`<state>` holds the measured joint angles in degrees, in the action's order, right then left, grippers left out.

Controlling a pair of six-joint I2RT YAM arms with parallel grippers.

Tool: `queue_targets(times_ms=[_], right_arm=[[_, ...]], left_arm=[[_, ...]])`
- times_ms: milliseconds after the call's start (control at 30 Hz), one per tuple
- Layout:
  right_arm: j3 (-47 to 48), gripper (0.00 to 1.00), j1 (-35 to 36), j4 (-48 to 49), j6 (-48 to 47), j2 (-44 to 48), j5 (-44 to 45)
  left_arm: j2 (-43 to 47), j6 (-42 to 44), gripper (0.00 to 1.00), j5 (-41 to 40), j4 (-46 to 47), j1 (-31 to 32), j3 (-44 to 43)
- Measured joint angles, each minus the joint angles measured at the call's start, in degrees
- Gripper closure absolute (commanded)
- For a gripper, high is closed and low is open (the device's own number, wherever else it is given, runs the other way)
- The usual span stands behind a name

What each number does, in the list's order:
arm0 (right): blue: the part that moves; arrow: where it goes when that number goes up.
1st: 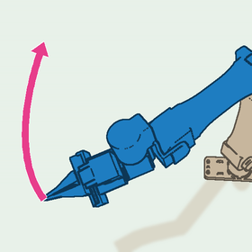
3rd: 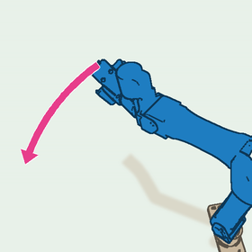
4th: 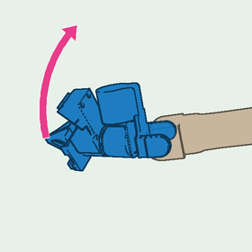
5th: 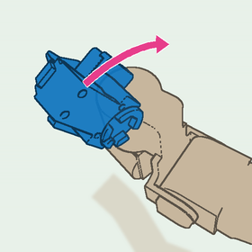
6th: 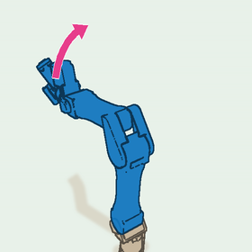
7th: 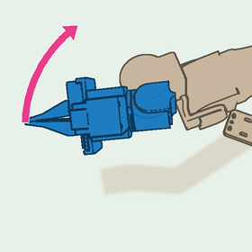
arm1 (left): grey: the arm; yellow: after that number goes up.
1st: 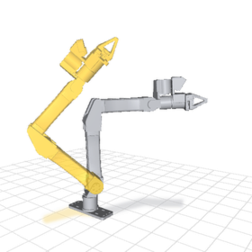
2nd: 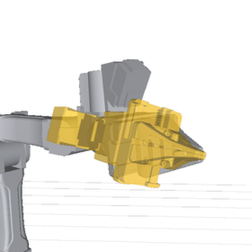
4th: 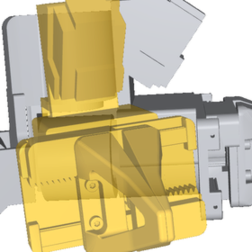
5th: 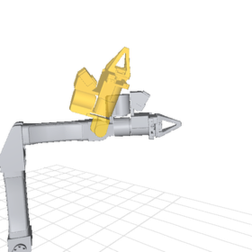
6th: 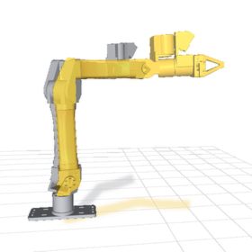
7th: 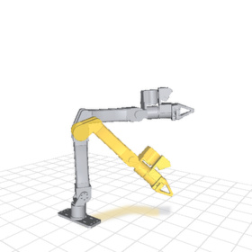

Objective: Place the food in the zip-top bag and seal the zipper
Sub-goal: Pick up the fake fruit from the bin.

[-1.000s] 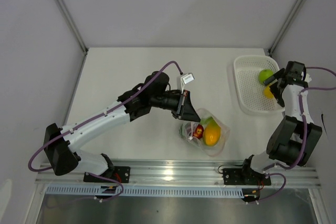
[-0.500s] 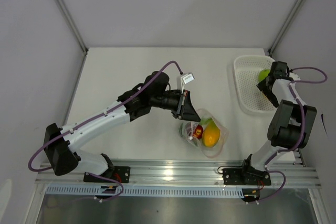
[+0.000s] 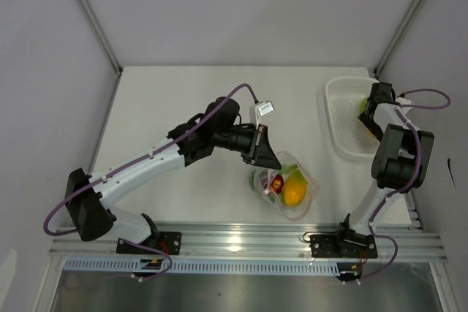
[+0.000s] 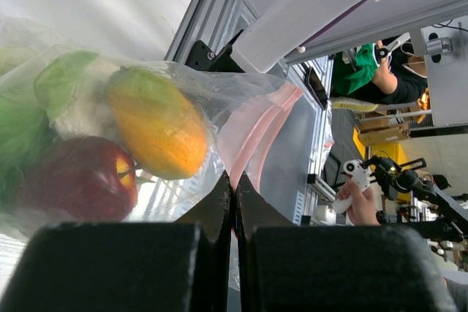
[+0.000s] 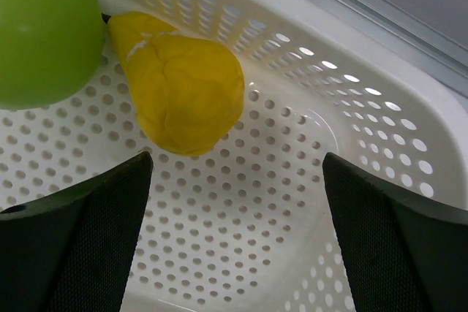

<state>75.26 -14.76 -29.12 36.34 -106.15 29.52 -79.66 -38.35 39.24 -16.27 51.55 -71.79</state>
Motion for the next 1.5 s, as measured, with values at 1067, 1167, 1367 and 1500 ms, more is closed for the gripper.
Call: queue_targets(times_ms=[1067, 1167, 1367, 1500], right_arm=[[6.16, 0.6, 0.35, 6.47, -3.87, -11.43, 3.52], [6.19, 0.7, 0.42, 6.78, -4.04, -11.43, 3.28], [5.01, 0.83, 1.88, 6.73, -4.9, -9.88, 3.43], [1.77, 0.87, 4.35, 5.29, -5.03, -2.45, 3.1]], left_arm=[[-6.27, 0.39, 0.99, -1.57, -7.5, 0.59, -7.34], [-6.45, 0.39, 0.99, -1.62, -7.82, 0.63, -7.52], [-6.58, 0.39, 0.99, -2.05, -8.37, 0.66, -7.58], [-6.6, 0.48, 0.99, -2.71, -8.76, 0.72, -8.44]])
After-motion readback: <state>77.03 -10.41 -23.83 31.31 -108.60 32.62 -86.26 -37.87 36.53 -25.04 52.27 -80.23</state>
